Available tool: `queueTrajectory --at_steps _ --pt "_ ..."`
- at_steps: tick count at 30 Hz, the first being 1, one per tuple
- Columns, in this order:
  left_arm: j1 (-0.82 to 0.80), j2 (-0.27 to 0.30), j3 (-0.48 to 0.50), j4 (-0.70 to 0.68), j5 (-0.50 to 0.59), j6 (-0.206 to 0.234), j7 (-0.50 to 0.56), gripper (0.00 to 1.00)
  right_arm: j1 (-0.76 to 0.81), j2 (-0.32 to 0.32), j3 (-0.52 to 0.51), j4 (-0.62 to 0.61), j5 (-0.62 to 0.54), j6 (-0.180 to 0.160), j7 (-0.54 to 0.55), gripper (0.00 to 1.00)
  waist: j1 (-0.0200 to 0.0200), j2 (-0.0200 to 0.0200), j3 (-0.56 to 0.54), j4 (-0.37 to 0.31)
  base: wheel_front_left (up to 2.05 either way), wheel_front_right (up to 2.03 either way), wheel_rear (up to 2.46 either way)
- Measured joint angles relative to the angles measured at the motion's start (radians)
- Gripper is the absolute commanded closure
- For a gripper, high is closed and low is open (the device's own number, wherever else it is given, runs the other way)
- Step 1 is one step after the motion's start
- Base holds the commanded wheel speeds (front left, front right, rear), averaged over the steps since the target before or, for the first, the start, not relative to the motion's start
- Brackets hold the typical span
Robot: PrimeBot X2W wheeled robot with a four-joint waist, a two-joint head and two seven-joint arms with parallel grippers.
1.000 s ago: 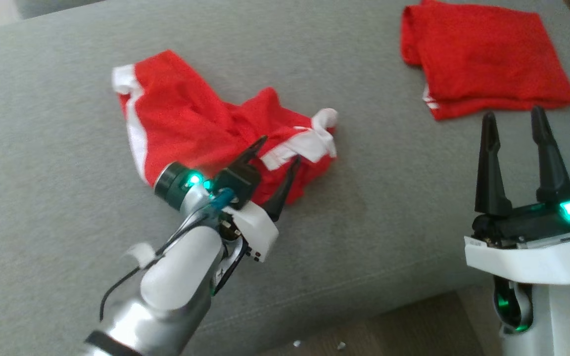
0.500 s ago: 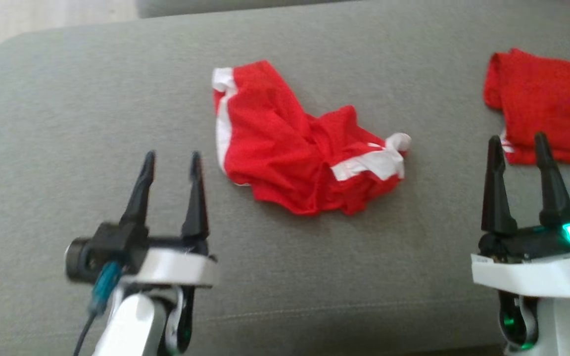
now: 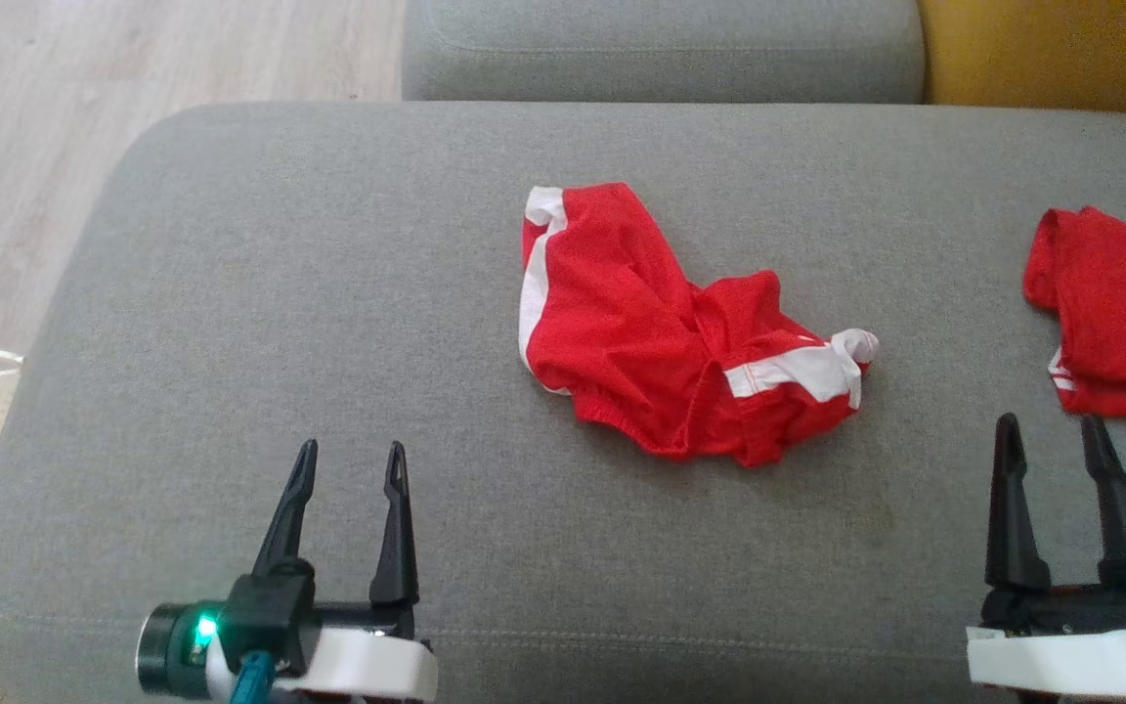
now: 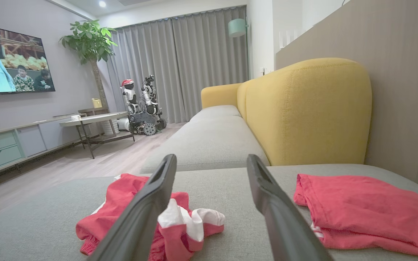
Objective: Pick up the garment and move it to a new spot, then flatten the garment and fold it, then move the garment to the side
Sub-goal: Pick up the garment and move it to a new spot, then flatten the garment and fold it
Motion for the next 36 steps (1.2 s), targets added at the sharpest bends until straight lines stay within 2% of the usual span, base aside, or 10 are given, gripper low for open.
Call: queueTrajectory --at_steps 21,23,26,32,34,36 --pt "-0.001 -0.013 0.021 0.022 -0.007 -0.027 0.000 0.00 -0.016 0.000 0.020 0.012 0.000 0.000 0.000 0.00 0.0000 0.0000 -0.002 -0.017 0.00 0.00 0.00" --pt "-0.010 -0.013 0.018 0.021 -0.046 -0.053 0.000 0.00 -0.018 0.000 0.022 0.003 -0.002 0.000 0.000 0.00 0.0000 0.0000 0.013 -0.020 0.00 0.00 0.00" --pt "-0.065 -0.013 -0.019 0.053 -0.160 -0.134 0.000 0.00 -0.045 0.000 0.030 -0.003 -0.021 0.000 0.000 0.00 0.0000 0.0000 0.046 -0.024 0.00 0.00 0.00" --pt "-0.239 -0.014 -0.189 0.239 -0.337 -0.295 0.000 0.00 -0.160 -0.005 0.053 -0.036 -0.035 0.000 0.000 0.00 0.0000 0.0000 0.120 -0.048 0.00 0.00 0.00" --pt "-0.298 -0.015 -0.255 0.279 -0.426 -0.320 0.001 0.00 -0.184 -0.009 0.062 -0.041 -0.035 0.000 0.000 0.00 0.0000 0.0000 0.143 -0.062 0.00 0.00 0.00" --pt "-0.358 -0.015 -0.313 0.318 -0.471 -0.326 0.014 0.00 -0.200 -0.011 0.068 -0.043 -0.035 0.000 0.000 0.00 0.0000 0.0000 0.163 -0.079 0.00 0.00 0.00"
